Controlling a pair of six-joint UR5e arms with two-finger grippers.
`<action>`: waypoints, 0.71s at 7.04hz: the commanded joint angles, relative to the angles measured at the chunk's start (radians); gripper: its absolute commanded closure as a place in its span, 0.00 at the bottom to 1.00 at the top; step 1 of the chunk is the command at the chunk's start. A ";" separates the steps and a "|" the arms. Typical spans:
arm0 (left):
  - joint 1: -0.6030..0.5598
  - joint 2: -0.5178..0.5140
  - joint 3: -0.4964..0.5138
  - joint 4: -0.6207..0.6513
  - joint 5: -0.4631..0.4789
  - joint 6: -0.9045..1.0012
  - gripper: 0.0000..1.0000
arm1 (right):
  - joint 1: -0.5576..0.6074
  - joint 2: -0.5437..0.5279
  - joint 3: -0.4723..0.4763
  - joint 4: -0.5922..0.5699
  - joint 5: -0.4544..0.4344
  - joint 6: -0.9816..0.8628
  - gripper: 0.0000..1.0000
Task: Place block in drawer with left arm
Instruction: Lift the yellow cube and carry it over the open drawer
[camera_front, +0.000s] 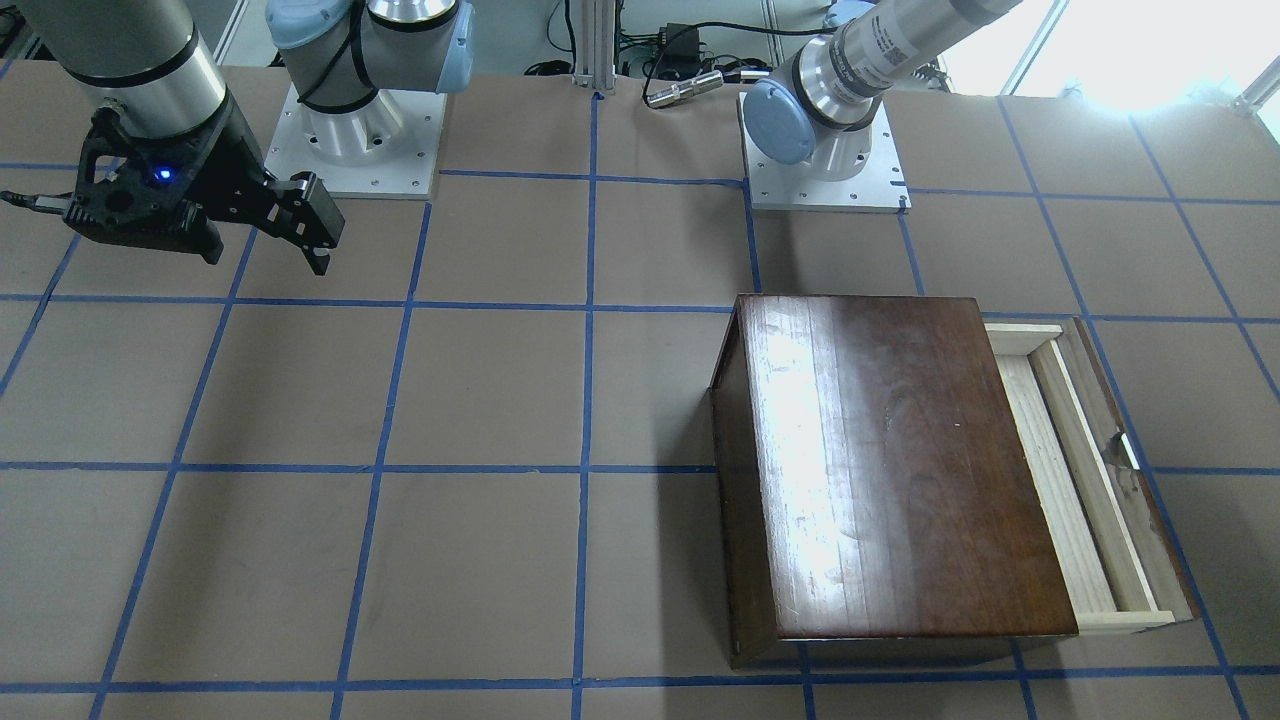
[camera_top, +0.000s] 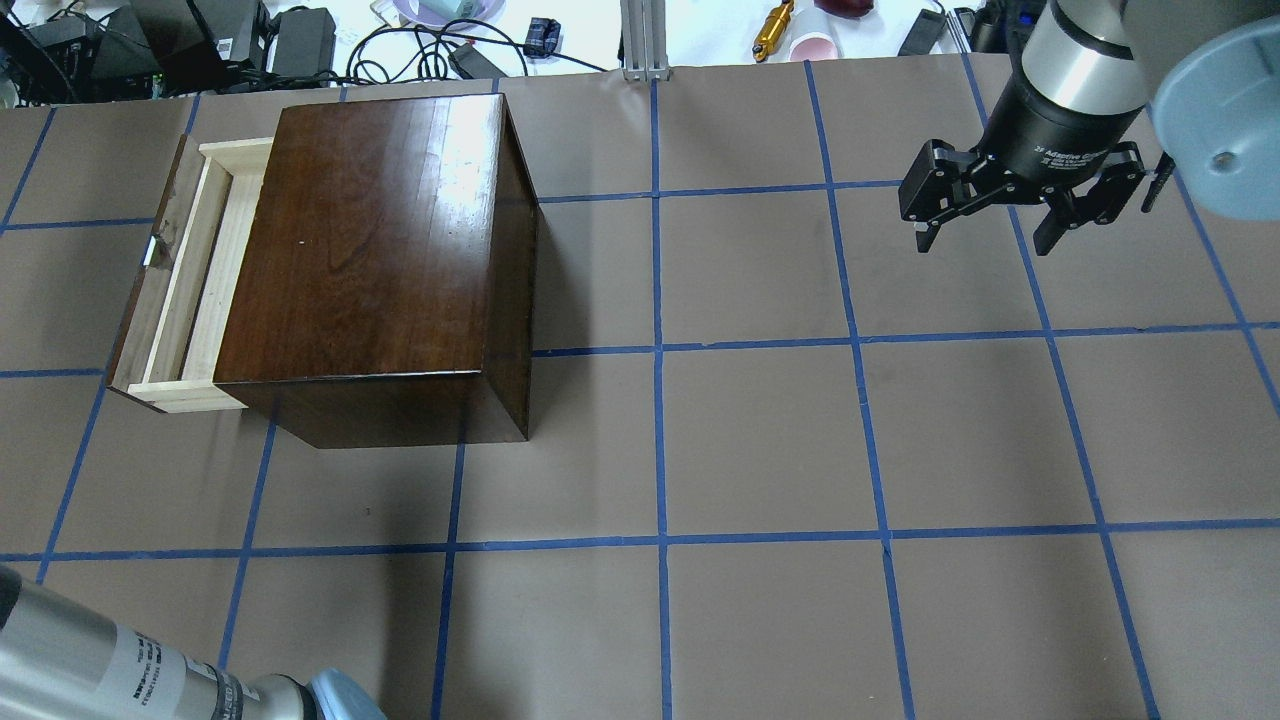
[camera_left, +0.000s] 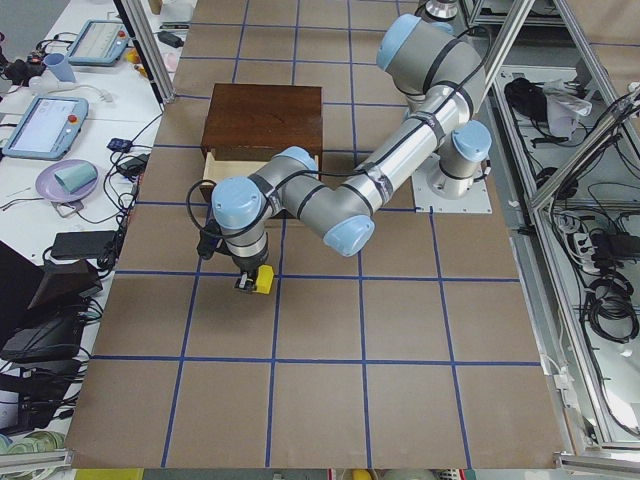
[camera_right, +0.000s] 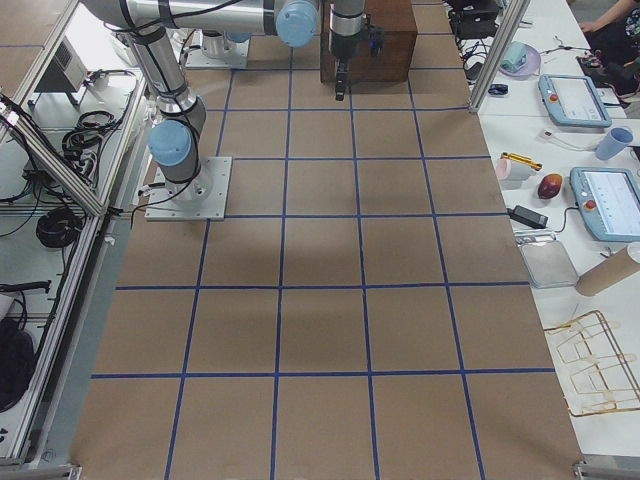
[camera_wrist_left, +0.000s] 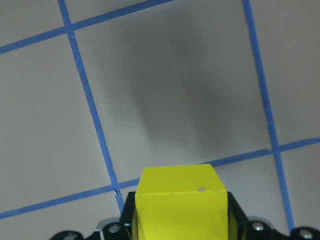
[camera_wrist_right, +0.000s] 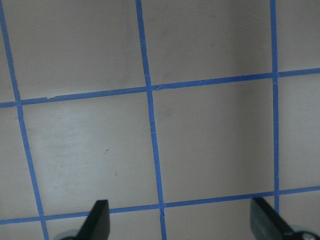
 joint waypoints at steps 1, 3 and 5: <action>-0.079 0.077 -0.074 -0.019 -0.003 -0.121 0.61 | 0.000 0.000 0.000 0.000 0.000 0.000 0.00; -0.170 0.146 -0.151 -0.033 -0.005 -0.286 0.61 | 0.000 0.000 0.000 0.000 0.000 0.000 0.00; -0.265 0.201 -0.220 -0.033 -0.008 -0.383 0.63 | 0.000 0.000 0.000 0.000 0.000 0.000 0.00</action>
